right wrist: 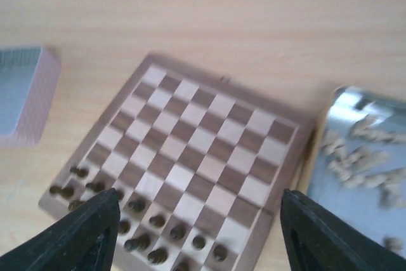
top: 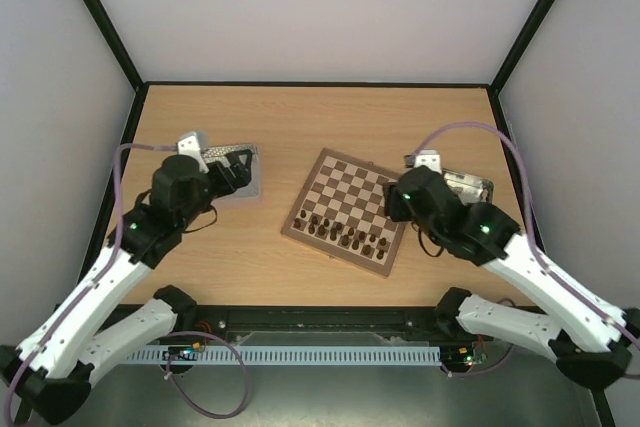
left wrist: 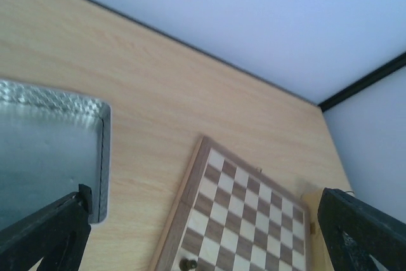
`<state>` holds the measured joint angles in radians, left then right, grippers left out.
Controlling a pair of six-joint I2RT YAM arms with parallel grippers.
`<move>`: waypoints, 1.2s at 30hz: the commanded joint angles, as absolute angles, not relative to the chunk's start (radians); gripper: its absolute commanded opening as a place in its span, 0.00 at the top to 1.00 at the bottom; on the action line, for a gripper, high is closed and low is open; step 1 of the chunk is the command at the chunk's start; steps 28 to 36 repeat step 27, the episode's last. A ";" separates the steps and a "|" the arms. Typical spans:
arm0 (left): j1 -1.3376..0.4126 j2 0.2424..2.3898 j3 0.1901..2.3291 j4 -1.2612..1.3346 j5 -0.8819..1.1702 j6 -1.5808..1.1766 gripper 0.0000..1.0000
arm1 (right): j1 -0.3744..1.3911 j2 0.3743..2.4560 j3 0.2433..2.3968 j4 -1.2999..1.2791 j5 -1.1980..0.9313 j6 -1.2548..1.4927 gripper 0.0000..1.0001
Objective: Set up the chess pieces on the board
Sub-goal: Reset both arms
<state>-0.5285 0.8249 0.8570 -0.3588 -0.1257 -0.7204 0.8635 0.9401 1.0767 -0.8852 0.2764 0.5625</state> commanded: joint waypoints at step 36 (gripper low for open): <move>-0.520 0.439 1.159 -0.635 -0.378 -0.497 0.01 | 0.862 0.390 1.133 -0.798 0.900 0.639 0.02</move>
